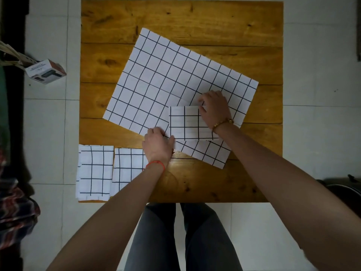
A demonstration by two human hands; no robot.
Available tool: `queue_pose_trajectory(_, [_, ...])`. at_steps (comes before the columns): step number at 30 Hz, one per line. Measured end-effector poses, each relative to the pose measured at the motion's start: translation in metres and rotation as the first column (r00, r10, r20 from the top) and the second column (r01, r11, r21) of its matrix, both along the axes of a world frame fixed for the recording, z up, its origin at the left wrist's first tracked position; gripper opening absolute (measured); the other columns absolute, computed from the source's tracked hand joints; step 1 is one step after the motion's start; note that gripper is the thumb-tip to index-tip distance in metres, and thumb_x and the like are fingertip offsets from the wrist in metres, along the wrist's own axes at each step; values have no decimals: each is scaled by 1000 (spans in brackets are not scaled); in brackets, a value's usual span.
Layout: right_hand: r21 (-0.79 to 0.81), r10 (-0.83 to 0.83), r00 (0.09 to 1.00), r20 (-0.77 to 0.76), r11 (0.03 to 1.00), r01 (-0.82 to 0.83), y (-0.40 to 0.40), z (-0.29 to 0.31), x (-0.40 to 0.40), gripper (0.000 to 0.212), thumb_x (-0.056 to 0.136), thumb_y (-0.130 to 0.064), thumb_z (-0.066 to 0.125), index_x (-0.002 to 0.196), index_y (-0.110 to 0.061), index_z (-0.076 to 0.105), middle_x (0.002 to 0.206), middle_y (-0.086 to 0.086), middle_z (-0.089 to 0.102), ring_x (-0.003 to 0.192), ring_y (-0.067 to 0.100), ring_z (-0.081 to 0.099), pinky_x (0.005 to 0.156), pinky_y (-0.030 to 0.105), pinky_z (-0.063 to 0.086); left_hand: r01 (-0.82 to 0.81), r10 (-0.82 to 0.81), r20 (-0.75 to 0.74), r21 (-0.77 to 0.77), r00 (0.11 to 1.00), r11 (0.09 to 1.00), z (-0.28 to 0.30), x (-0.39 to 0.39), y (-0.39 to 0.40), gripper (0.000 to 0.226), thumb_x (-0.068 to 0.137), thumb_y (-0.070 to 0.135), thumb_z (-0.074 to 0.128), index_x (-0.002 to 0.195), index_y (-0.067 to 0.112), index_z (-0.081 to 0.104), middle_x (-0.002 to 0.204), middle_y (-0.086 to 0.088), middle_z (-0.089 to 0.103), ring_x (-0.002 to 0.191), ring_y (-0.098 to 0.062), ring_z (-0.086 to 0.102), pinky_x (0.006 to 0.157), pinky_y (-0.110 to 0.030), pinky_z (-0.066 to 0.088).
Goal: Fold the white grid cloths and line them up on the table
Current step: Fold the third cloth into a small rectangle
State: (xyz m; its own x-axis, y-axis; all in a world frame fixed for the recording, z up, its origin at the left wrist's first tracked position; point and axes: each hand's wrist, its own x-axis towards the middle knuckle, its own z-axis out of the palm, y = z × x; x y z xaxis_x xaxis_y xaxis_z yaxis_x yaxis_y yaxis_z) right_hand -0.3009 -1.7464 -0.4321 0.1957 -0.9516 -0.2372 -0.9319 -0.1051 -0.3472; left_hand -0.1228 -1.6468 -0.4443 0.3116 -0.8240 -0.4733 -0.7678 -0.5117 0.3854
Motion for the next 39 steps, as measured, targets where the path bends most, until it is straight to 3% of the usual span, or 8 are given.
queue_pose_trajectory(3, [66,29,999,-40,997,-26,-9,-6,4,22,90,-16,50,110,-11,59,117,8,56,115,28,43,92,37,36,-87,88,-24,20,996,996,-3,-7,-7,20,80,33,65,90,18,57,101,-1,57,96,-23,55,85,-45,49])
queue_pose_trajectory(13, [138,70,995,-70,989,-60,-13,-23,-1,19,89,-17,54,107,-10,56,115,11,55,112,29,44,90,38,36,-80,82,-16,74,997,994,-8,-21,-16,16,77,29,66,83,18,57,92,0,57,87,-22,56,83,-44,50])
queue_pose_trajectory(20, [205,14,996,84,978,-31,-13,-22,-8,18,88,-17,59,102,-6,57,106,12,56,99,26,50,81,35,43,-159,161,-145,26,976,987,-8,-21,-13,14,79,25,65,81,17,54,84,0,56,80,-20,55,77,-38,50])
queue_pose_trajectory(22, [246,-42,988,149,969,4,-10,-19,-12,18,88,-18,60,100,-5,58,102,13,55,90,25,52,76,32,45,-284,269,-283,-11,921,959,-2,-19,-12,16,81,21,66,84,14,52,73,6,52,68,-13,52,67,-29,46])
queue_pose_trajectory(25, [312,-155,962,224,947,80,-3,-12,-18,18,86,-18,63,99,-5,61,96,10,59,83,18,51,73,27,43,-454,410,-467,21,784,891,6,-10,-12,21,82,13,68,96,15,52,83,7,51,71,-5,52,66,-21,46])
queue_pose_trajectory(28, [436,-311,912,268,883,174,10,-3,-21,23,86,-18,64,104,-4,62,93,2,57,87,14,51,75,24,41,-543,488,-618,115,616,831,13,3,-14,27,84,4,67,104,16,54,87,-5,52,65,-15,64,66,-27,56])
queue_pose_trajectory(34, [626,-502,804,319,748,219,58,7,-17,19,85,-16,65,103,-12,61,98,5,65,90,17,58,68,20,43,-314,285,-642,72,711,947,17,39,-19,31,82,-5,68,105,16,67,55,10,49,57,-16,60,80,-42,58])
queue_pose_trajectory(39, [639,-497,812,307,740,211,107,4,-4,16,83,-17,66,97,-12,61,97,7,70,89,21,64,66,20,45,2,0,-502,4,865,1000,17,58,-17,35,79,0,72,110,16,71,63,8,39,57,-2,43,76,-25,48])
